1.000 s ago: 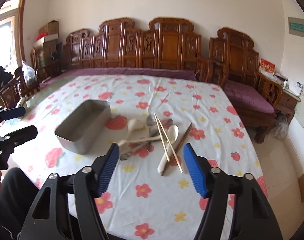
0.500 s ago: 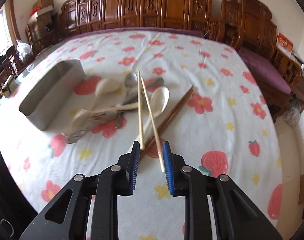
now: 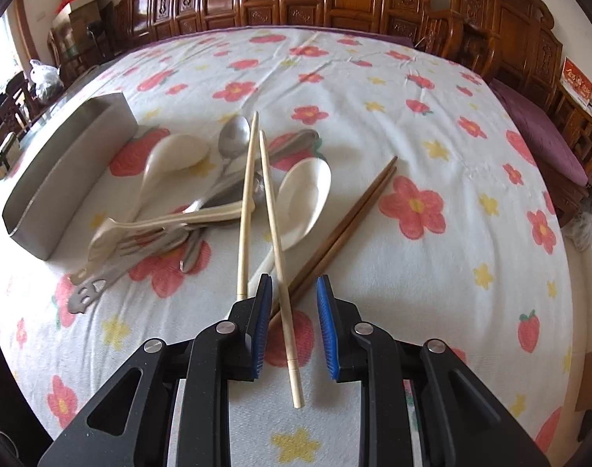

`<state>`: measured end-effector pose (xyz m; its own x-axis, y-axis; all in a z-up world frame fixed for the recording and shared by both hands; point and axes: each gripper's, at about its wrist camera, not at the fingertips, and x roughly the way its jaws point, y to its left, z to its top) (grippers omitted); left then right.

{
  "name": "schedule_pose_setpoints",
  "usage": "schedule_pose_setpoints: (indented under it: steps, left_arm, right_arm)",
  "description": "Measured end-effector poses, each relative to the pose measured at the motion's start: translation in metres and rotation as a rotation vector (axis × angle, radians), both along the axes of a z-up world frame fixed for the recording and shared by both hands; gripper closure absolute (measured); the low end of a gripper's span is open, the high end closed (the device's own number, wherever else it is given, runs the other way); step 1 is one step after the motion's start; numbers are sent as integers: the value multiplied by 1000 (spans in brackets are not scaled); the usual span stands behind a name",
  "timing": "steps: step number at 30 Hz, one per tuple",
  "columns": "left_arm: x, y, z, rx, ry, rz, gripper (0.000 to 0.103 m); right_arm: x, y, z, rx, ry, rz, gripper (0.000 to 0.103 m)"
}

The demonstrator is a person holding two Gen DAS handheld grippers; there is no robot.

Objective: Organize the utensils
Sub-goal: 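Reach the right tool into the utensil pile and grasp a bamboo chopstick, then grasp the white plastic fork with the left tool while the right tool holds the chopstick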

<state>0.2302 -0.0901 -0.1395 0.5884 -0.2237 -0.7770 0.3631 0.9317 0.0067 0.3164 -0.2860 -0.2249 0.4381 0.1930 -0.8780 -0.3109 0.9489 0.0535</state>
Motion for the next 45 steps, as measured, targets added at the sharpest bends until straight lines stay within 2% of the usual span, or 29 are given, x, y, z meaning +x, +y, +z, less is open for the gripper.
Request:
schedule_pose_setpoints:
  steps: [6,7,11,14,16,18,19,24,26,28,35,36,40,42,44,45]
  left_arm:
    - [19,-19,-10,57,17,-28,15]
    - [23,-22,-12,69,20,-34,17]
    - [38,-33,-24,88,60,-73,23]
    - [51,-37,-36,93,106,-99,33]
    - [57,-39,-41,91,118,-119,33]
    - [63,-41,-45,104,134,-137,39]
    - [65,-43,-48,116,140,-145,43]
    - [77,-52,-58,186,181,-192,52]
    - [81,-55,-63,230,205,-208,62]
    - [85,-59,-70,280,222,-216,67]
    - [89,-70,-77,337,212,-241,68]
    - [90,-70,-78,338,215,-237,69]
    - [89,-72,-77,319,222,-251,84]
    - [87,-74,-75,325,216,-253,86]
    - [86,-77,-73,315,220,-263,97]
    - [86,-77,-72,309,225,-264,97]
  right_arm:
    - [-5,2,3,12,-13,16,87]
    - [-7,1,4,16,-11,18,97]
    - [-18,-4,12,37,-14,15,97]
    - [-26,-11,20,54,-27,-8,97]
    - [-33,-15,26,77,-40,-17,97]
    - [-37,-16,31,88,-51,-12,97]
    - [-38,-17,32,90,-54,-12,97]
    - [-38,-17,40,116,-64,-13,97]
    - [-38,-16,42,123,-70,-13,97]
    - [-39,-17,45,132,-76,-14,97]
    - [-38,-25,51,150,-88,-40,97]
    - [-38,-27,51,150,-86,-41,97]
    - [-39,-27,50,148,-82,-45,97]
    - [-38,-27,50,147,-83,-44,97]
    - [-38,-27,51,147,-84,-42,97]
    - [-38,-26,51,146,-85,-39,97]
